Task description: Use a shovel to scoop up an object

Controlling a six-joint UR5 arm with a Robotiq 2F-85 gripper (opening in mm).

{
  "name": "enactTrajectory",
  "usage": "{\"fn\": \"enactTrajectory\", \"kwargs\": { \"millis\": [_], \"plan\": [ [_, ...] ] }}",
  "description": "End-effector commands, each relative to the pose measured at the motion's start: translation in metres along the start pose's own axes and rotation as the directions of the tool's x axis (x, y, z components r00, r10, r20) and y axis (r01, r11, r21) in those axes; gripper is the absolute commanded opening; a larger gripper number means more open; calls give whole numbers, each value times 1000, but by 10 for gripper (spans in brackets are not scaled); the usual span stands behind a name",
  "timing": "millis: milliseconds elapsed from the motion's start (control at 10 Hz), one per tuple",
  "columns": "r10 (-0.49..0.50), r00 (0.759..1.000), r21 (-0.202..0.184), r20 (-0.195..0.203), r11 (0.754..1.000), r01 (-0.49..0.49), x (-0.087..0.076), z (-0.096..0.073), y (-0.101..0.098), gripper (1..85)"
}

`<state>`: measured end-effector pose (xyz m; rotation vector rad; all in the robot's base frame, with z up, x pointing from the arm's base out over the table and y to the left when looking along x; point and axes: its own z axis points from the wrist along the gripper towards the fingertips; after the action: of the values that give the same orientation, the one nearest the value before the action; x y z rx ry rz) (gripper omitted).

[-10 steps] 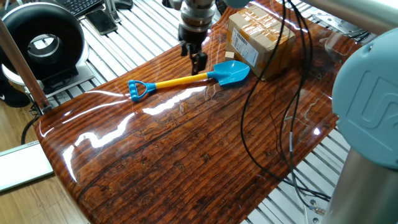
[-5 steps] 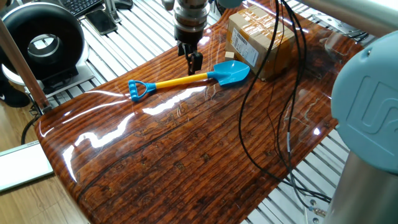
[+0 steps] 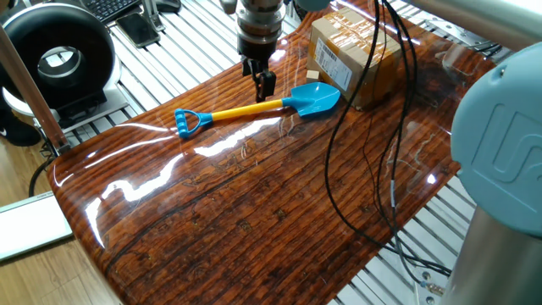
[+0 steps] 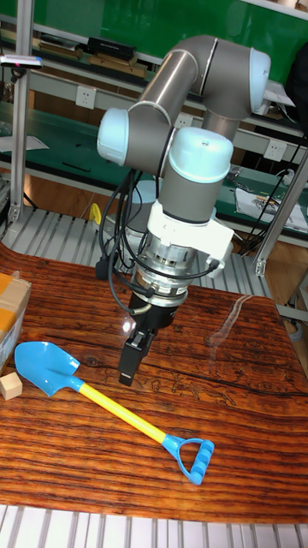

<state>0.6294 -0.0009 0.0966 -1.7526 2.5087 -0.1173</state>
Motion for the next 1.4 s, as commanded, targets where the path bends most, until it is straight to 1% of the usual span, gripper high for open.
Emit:
{"fn": "enactTrajectory", "kwargs": {
  "millis": [0,200,300,400,600,700,800,900,1000,1100,1200,1300],
  "plan": [
    [6,1000,6,1,1000,-6,0,-1,-2,753],
    [1,1000,0,13,1000,-1,-5,1,-2,760],
    [1,1000,1,14,1000,-1,-10,6,-4,760],
    [2,1000,4,11,1000,-2,-11,15,-5,763],
    [7,1000,7,29,1000,-7,-12,34,-3,777],
    [5,1000,16,31,1000,-6,-12,40,-5,780],
    [6,999,19,41,1000,-7,-13,44,-5,780],
    [15,998,11,61,1000,-16,-17,45,-3,780],
    [27,997,-3,70,1000,-27,-19,45,0,780],
    [8,999,12,42,1000,-9,-12,45,-3,780],
    [2,1000,7,25,1000,-2,-7,45,-2,780],
    [0,1000,-1,21,1000,0,-6,45,0,780]
  ]
}}
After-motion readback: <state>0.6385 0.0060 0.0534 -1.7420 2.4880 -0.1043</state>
